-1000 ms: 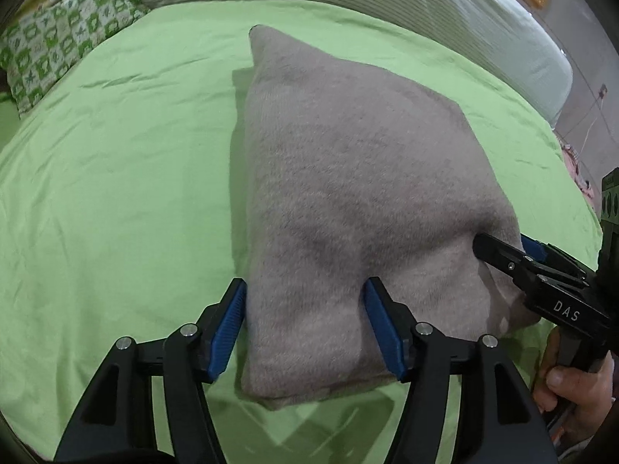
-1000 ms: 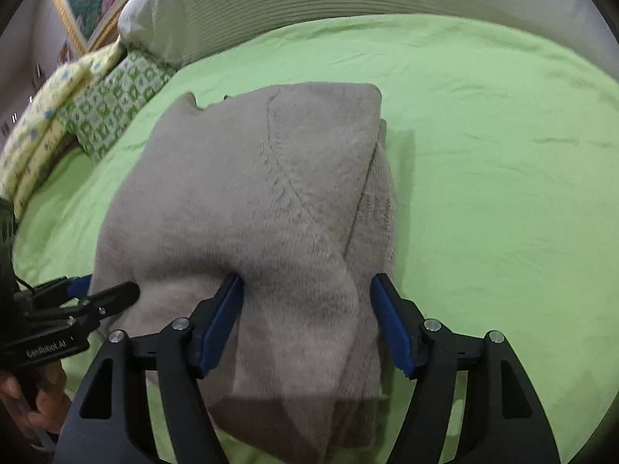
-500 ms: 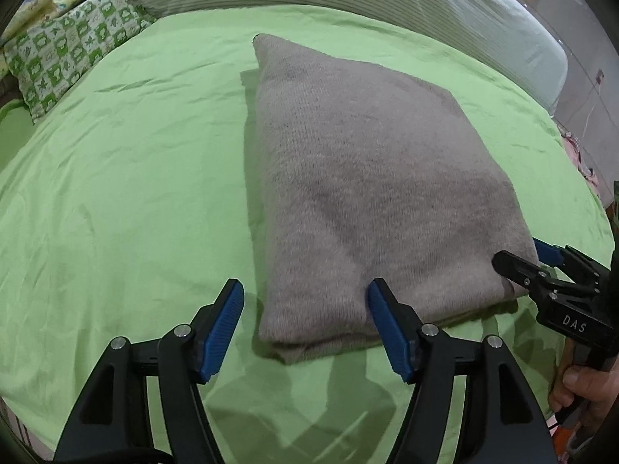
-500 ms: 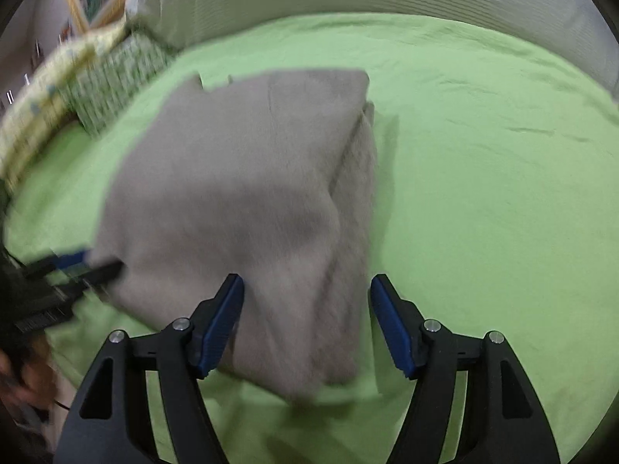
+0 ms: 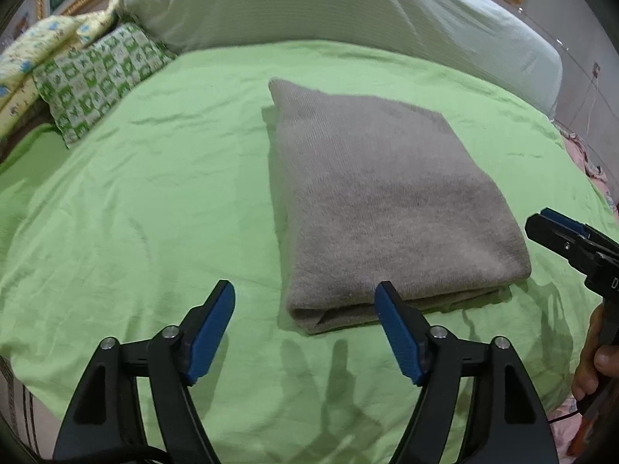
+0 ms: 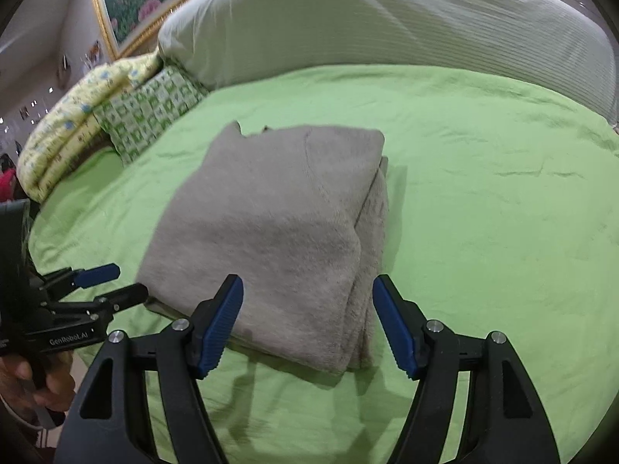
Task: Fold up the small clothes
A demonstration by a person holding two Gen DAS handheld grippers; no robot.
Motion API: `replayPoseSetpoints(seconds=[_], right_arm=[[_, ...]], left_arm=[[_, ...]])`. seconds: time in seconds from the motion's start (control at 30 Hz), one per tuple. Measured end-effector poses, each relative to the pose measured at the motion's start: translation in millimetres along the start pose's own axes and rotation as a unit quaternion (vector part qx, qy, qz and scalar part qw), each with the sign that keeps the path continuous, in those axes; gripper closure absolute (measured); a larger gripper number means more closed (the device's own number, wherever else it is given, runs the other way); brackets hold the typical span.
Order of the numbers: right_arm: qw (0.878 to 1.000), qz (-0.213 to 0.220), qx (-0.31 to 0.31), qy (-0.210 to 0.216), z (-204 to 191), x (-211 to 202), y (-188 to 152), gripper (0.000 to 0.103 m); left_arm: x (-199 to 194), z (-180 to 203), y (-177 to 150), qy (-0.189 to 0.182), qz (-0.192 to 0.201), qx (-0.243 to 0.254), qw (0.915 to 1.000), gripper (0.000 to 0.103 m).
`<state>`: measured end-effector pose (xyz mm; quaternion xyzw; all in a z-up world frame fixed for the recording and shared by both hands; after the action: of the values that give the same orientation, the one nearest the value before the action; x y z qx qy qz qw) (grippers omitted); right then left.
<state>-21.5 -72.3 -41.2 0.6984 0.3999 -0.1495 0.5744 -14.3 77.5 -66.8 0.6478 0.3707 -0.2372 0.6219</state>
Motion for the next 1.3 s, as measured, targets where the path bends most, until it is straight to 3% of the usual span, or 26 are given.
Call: replayPoseSetpoints(seconds=[0.4, 0.63, 0.87, 1.3], right_arm=[[1.0, 0.012, 0.002, 0.013, -10, -6, -7, 0.018], [0.999, 0.034, -0.021, 0.023, -23, -13, -9, 0.016], [0.998, 0.045, -0.043, 0.023, -27, -13, -7, 0.011], [0.998, 0.031, -0.046, 0.002, -17, 1, -13, 0.011]], left_arm=[[-18, -3, 11, 0.02, 0.037, -0.003, 0.9991, 0.02], [-38, -1, 13, 0.031, 0.105, 0.0, 0.994, 0.018], [-42, 5, 14, 0.033, 0.135, 0.021, 0.9901, 0.016], [-15, -8, 5, 0.026, 0.101, 0.01, 0.9944, 0.013]])
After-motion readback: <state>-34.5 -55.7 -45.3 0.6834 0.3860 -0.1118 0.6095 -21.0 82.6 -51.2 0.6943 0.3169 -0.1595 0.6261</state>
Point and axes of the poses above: each gripper's, at about its wrist camera, not at the fingertips, and x roughly the way its jaws point, z to its right, y to its top, the point moved 6 cm from there along x, roughly the way its jaws point, and after that the axes turned 9 degrees about y, right-handed, at the moved point
